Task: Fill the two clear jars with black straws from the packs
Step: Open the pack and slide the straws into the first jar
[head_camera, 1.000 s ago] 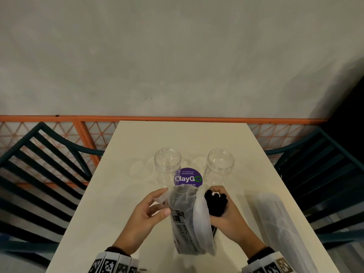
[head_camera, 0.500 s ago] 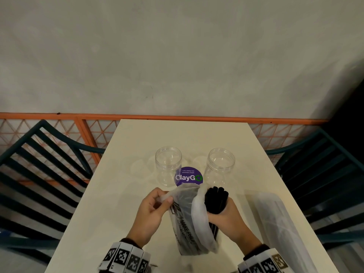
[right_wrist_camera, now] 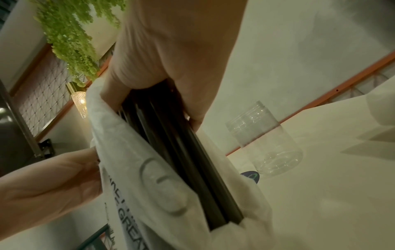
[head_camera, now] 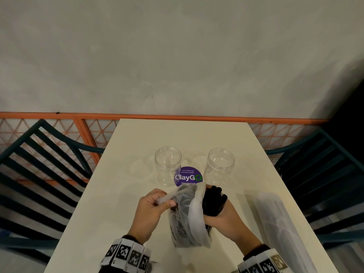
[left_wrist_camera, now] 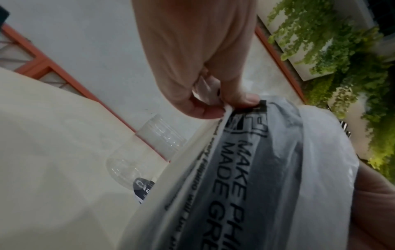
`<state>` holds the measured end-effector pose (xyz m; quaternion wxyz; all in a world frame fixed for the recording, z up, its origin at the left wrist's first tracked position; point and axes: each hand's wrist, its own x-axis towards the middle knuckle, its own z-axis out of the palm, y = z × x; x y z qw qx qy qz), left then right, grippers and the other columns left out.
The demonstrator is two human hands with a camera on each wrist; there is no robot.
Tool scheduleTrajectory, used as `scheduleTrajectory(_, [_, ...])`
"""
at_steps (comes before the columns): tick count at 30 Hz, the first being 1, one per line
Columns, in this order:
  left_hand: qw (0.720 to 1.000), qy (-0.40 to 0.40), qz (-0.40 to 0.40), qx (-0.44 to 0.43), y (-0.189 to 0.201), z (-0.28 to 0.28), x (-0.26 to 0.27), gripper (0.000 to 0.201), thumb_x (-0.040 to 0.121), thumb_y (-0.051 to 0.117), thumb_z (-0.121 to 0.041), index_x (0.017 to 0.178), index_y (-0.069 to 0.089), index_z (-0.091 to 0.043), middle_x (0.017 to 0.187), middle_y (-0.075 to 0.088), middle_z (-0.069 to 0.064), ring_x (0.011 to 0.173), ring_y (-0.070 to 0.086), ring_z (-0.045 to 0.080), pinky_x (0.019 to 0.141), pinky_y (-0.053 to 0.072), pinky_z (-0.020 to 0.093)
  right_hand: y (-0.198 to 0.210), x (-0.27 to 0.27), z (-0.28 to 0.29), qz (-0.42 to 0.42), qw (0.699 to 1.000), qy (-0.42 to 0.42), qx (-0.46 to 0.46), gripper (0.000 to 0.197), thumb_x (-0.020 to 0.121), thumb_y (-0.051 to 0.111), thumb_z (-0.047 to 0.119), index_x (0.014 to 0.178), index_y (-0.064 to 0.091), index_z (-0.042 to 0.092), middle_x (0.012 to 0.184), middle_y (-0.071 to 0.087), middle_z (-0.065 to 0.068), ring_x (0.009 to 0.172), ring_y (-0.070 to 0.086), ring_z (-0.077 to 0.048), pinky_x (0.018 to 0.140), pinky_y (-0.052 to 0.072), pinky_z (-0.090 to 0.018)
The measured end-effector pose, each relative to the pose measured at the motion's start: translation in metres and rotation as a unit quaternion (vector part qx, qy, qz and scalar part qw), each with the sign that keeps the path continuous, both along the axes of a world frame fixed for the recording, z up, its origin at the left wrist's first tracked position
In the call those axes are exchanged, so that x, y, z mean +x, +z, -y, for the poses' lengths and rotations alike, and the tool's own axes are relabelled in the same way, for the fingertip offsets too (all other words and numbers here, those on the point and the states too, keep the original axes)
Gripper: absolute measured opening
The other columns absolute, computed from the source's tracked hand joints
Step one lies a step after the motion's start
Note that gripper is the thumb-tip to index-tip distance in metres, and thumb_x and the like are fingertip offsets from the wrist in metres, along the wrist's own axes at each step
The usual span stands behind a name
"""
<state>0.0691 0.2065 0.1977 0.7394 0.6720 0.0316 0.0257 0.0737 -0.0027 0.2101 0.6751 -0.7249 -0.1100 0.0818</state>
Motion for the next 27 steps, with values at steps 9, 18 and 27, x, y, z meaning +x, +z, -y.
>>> scheduleTrajectory(9, [0.994,-0.089,-0.021,-0.066,0.001,0.006,-0.002,0.039,0.070,0.063,-0.036,0.095,0.056,-0.006,0.101,0.068,-0.003,0.093,0.062,0.017,0.081,0.051,0.026,0.008,-0.002,-0.009,0.055,0.996,-0.063,-0.028,0.041,0.058,0.080,0.020,0.096,0.064,0.014,0.089,0.071,0.016,0.086,0.066,-0.001,0.070,0.049,-0.010])
scheduleTrajectory(18, [0.994,-0.041,-0.039,-0.090,0.000,0.004,0.000,0.023,0.056,0.079,-0.034,0.057,0.067,-0.014,0.058,0.065,0.000,0.061,0.060,0.010,0.064,0.052,0.020,0.009,-0.002,-0.009,0.049,0.997,-0.026,-0.049,0.053,0.060,0.082,0.021,0.106,0.054,0.023,0.097,0.066,0.013,0.098,0.061,-0.002,0.078,0.048,-0.011])
scheduleTrajectory(27, [0.961,-0.012,-0.148,-0.233,0.001,0.005,-0.004,0.015,0.094,0.035,-0.010,0.093,0.050,-0.009,0.083,0.069,0.008,0.075,0.068,0.019,0.071,0.051,0.034,-0.008,-0.006,-0.015,-0.008,0.999,-0.012,-0.052,0.057,0.064,0.082,0.008,0.107,0.053,0.031,0.107,0.066,0.025,0.104,0.062,0.001,0.080,0.048,-0.010])
